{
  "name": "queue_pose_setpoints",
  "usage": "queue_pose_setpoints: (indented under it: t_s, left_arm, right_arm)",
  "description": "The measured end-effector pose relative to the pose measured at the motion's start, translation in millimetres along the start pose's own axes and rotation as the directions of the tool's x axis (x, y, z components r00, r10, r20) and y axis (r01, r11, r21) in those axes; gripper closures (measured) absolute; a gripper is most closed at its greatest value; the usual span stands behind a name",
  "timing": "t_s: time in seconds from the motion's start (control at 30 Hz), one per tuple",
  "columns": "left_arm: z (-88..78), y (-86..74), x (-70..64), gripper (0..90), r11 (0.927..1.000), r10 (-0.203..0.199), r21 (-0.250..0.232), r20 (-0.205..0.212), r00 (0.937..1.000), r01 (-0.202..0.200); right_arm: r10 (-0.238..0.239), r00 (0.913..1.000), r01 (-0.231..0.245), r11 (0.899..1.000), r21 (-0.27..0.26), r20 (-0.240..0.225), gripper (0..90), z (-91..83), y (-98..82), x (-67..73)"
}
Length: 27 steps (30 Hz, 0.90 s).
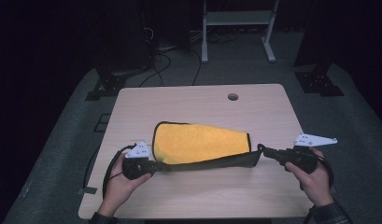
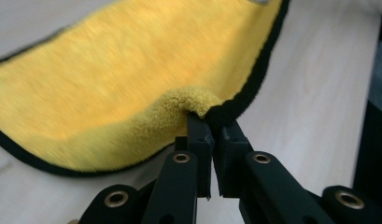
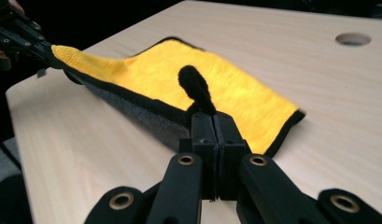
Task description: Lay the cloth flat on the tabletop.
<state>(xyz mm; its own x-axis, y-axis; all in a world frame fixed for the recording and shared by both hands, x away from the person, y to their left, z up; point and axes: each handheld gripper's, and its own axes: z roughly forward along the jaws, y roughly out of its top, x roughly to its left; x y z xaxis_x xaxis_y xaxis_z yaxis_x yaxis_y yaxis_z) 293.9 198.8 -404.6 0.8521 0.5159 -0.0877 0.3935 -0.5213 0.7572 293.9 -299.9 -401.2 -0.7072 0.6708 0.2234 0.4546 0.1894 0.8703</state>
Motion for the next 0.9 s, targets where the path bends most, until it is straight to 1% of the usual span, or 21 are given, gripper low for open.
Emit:
queue_pose_setpoints:
  t_s: [0.13,0.17,0.2,0.23,0.33,0.4,0.43,0.47,0.5,0.53,0.57,0.6,0.63,0.67,0.7,0.73,0.77,0.8,0.83,0.87,0.9]
  left_arm:
    - [-5.0,-11.5,-10.0,85.0,0.9997,0.006,0.025,0.037,0.9993,-0.007]
    - [-5.0,-11.5,-10.0,85.2,0.9997,0.006,0.025,0.037,0.9993,-0.007]
    - [-6.7,-16.5,-15.8,85.4,0.9993,0.009,0.036,0.057,0.9983,-0.011]
    - [-6.7,-16.5,-15.8,85.5,0.9993,0.009,0.036,0.057,0.9983,-0.011]
    - [-10.3,-22.5,-26.5,85.2,0.9971,0.029,0.068,0.094,0.9952,-0.035]
    - [-12.4,-25.5,-28.8,83.4,0.9961,0.037,0.076,0.107,0.9936,-0.046]
    - [-13.2,-26.5,-28.9,78.8,0.9966,0.035,0.071,0.107,0.9936,-0.042]
    - [-15.5,-27.9,-27.4,75.6,0.9974,0.028,0.063,0.100,0.9946,-0.035]
    - [-15.5,-27.9,-27.4,73.7,0.9974,0.028,0.063,0.100,0.9946,-0.035]
    - [-16.7,-27.4,-25.3,70.7,0.9980,0.024,0.056,0.079,0.9966,-0.029]
    - [-16.7,-27.4,-25.3,69.7,0.9980,0.024,0.056,0.079,0.9966,-0.029]
    - [-16.8,-25.7,-22.5,67.9,0.9987,0.018,0.048,0.060,0.9980,-0.021]
    - [-16.8,-25.7,-22.5,65.9,0.9987,0.018,0.048,0.060,0.9980,-0.021]
    - [-13.2,-24.2,-18.3,63.9,0.9992,0.008,0.038,0.031,0.9995,-0.009]
    - [-13.2,-24.2,-18.3,61.6,0.9992,0.008,0.038,0.031,0.9995,-0.009]
    - [-8.8,-23.0,-14.3,59.7,0.9993,-0.013,0.034,0.007,0.9999,0.012]
    - [-8.8,-23.0,-14.3,58.5,0.9993,-0.013,0.034,0.007,0.9999,0.012]
    - [-1.9,-21.6,-8.4,56.2,0.9989,-0.030,0.034,-0.022,0.9993,0.031]
    - [-1.9,-21.6,-8.4,55.5,0.9989,-0.030,0.034,-0.022,0.9993,0.031]
    - [5.9,-19.7,-1.7,55.0,0.9980,-0.046,0.041,-0.044,0.9980,0.048]
    - [5.9,-19.7,-1.7,54.3,0.9980,-0.046,0.041,-0.044,0.9980,0.048]
  right_arm:
    - [-0.002,0.9999,0.002,1.000,0.008,-0.012,88.1,-10.0,-10.8,6.2]
    - [0.000,0.9999,0.001,1.000,0.009,-0.014,88.1,-12.0,-12.4,7.2]
    - [0.000,0.9998,0.000,1.000,0.010,-0.018,88.1,-15.6,-14.9,8.3]
    - [0.000,0.9998,0.000,1.000,0.010,-0.018,88.1,-15.6,-14.9,8.3]
    - [0.008,0.9995,-0.008,1.000,0.002,-0.031,88.1,-25.0,-20.5,12.1]
    - [0.006,0.9992,-0.005,1.000,0.002,-0.040,87.9,-30.4,-25.1,15.7]
    - [0.001,0.9985,-0.001,1.000,0.011,-0.054,87.5,-32.4,-28.7,17.3]
    - [-0.012,0.9969,0.014,1.000,0.022,-0.078,83.7,-33.7,-33.7,18.5]
    - [-0.012,0.9969,0.014,1.000,0.022,-0.078,83.7,-33.7,-33.7,18.5]
    - [-0.010,0.9961,0.011,1.000,0.009,-0.088,76.8,-35.9,-36.2,18.3]
    - [-0.010,0.9961,0.011,1.000,0.009,-0.088,76.8,-35.9,-36.2,18.3]
    - [-0.010,0.9958,0.010,1.000,-0.004,-0.091,72.6,-38.4,-34.3,17.7]
    - [-0.010,0.9958,0.010,1.000,-0.004,-0.091,72.6,-38.4,-34.3,17.7]
    - [-0.012,0.9962,0.012,1.000,-0.002,-0.087,70.9,-37.3,-31.5,16.9]
    - [-0.012,0.9962,0.012,1.000,-0.002,-0.087,70.9,-37.3,-31.5,16.9]
    - [-0.016,0.9969,0.017,1.000,0.014,-0.077,66.5,-30.8,-30.0,15.1]
    - [-0.020,0.9975,0.022,0.999,0.025,-0.068,65.0,-27.2,-29.9,13.7]
    - [-0.023,0.9981,0.025,0.999,0.035,-0.057,63.4,-20.4,-29.9,11.0]
    - [-0.023,0.9981,0.025,0.999,0.035,-0.057,63.4,-20.4,-29.9,11.0]
    - [-0.030,0.9987,0.033,0.998,0.061,-0.041,61.0,-7.7,-29.4,6.7]
    - [-0.039,0.9987,0.042,0.996,0.075,-0.032,60.5,-2.5,-29.1,5.3]
